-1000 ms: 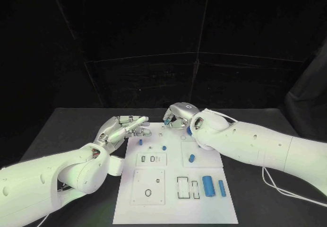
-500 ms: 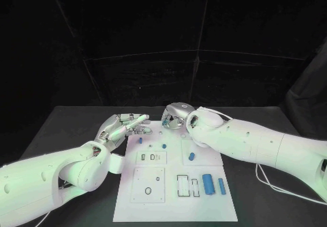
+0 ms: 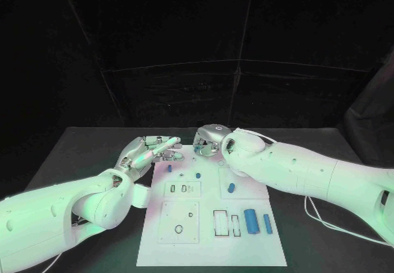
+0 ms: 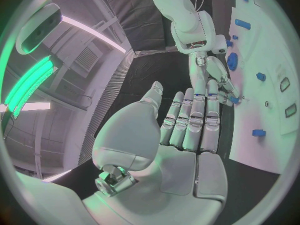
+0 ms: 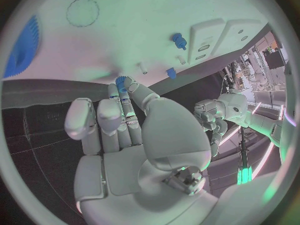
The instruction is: Assemble the parts on the task board
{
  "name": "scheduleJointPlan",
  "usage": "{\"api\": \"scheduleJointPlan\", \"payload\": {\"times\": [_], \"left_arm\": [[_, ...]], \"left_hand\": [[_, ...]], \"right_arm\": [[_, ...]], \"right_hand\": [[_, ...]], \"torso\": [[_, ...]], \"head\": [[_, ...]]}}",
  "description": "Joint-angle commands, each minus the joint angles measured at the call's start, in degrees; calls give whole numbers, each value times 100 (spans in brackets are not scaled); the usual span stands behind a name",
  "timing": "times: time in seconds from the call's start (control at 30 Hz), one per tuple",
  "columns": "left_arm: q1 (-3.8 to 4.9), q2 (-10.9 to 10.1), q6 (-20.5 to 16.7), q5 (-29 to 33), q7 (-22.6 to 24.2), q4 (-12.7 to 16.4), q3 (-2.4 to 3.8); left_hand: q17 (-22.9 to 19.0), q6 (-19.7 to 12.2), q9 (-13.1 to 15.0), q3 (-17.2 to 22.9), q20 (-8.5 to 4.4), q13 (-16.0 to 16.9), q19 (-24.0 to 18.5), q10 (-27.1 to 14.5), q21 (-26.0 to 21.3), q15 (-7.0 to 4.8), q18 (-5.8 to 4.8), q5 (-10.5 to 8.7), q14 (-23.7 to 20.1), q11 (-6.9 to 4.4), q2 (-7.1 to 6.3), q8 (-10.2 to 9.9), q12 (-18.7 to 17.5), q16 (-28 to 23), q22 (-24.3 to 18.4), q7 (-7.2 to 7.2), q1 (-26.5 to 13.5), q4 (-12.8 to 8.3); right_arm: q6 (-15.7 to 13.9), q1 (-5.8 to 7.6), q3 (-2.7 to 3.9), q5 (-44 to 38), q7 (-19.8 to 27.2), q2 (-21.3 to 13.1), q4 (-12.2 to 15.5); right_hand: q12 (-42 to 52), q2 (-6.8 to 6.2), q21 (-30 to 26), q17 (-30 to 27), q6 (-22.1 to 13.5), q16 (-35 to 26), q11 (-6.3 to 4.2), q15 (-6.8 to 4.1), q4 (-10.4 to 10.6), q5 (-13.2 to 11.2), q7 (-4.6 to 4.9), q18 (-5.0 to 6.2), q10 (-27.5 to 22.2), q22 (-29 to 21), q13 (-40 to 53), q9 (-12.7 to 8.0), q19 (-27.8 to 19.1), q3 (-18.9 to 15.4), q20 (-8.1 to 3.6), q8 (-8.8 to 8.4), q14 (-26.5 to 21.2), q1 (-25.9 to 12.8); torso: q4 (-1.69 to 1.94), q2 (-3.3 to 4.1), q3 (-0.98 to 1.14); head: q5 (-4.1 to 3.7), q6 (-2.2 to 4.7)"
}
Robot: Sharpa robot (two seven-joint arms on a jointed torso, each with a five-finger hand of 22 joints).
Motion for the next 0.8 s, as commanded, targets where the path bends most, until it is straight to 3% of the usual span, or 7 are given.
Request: {"api": "scheduleJointPlan", "payload": {"times": [0.03, 0.2, 0.27, 0.37, 0.6, 0.73, 0.8], "left_arm": [[11, 8, 50, -27, 45, 2, 5], [11, 8, 68, -27, 30, -4, 5], [12, 8, 75, -27, 24, -7, 5], [12, 6, 89, -27, 15, -11, 5], [12, -20, 117, -27, -2, -18, 5], [12, -39, 133, -27, -4, -24, 4], [12, -44, 137, -27, -6, -32, 4]], "left_hand": [[10, 33, -5, -2, 1, -4, 43, 50, -23, -5, 84, 33, 44, 5, 21, -32, -33, -17, -8, 15, 54, -45], [10, 33, -5, -2, 1, -4, 45, 50, -24, -5, 83, 33, 46, 5, 22, -33, -35, -18, -9, 16, 54, -47], [11, 33, -5, -2, 1, -4, 45, 50, -24, -5, 83, 33, 46, 5, 22, -33, -35, -18, -9, 16, 54, -47], [11, 33, -5, -2, 1, -4, 46, 50, -24, -5, 83, 33, 46, 5, 22, -34, -36, -20, -10, 16, 54, -48], [12, 32, -5, -2, 1, -4, 48, 49, -26, -5, 83, 33, 47, 6, 22, -37, -38, -22, -11, 16, 53, -49], [12, 32, -5, -2, 1, -4, 48, 49, -26, -5, 83, 33, 47, 6, 22, -37, -38, -22, -11, 16, 53, -49], [13, 31, -6, -2, 0, -5, 49, 49, -27, -5, 83, 33, 47, 6, 23, -39, -41, -24, -12, 16, 54, -52]], "right_arm": [[46, 8, 1, -83, -19, 29, -42], [-96, 8, 1, -85, 12, 50, -78], [-174, 8, 1, -85, 24, 36, -58], [-339, 8, 1, -85, 38, -56, 59], [-640, 6, 2, 150, -27, -712, 718], [-628, 9, 2, 562, -312, -1287, 1211], [-481, 14, 4, 786, -459, -1548, 1409]], "right_hand": [[-14, -37, -55, -119, -115, -84, 14, 7, 18, -31, 20, -60, -116, -102, -16, -10, -94, 53, 27, -27, -76, -79], [9, -288, -499, -958, -623, -615, 180, 137, 123, -60, 173, 104, -816, -976, -15, -19, -733, -10, 135, -26, -326, -167], [21, -367, -1047, -1872, -986, -1245, 226, 196, 177, -66, 184, 302, -1408, -1975, -12, -16, -1474, -140, 184, -18, -693, -106], [102, -426, -1396, -2061, -1346, -1436, 256, 203, 290, -76, 182, 372, -1661, -2445, 6, -7, -1746, -371, 220, -24, -747, 20], [451, -403, -1240, -1954, -1116, -1311, 203, 159, 438, 12, 177, 299, -1261, -2115, 40, 30, -1362, -550, 181, 41, -557, 127], [906, -398, -618, -928, -813, -635, 28, 34, 709, 46, 68, 82, -382, -954, 174, 64, -474, -669, 93, 143, -153, -122], [1211, -515, -319, -386, -817, -283, -98, -65, 834, 169, -9, -25, 204, -395, 326, 48, -70, -791, 12, 117, 3, -261]], "torso": [[2, 4, -5], [-5, 3, -2], [-5, 5, -1], [-10, 7, 4], [-44, -3, 10], [-80, -5, 19], [-98, -8, 26]], "head": [[-2, 1], [5, 9], [3, 18], [5, 25], [3, 38], [-10, 46], [-12, 55]]}}
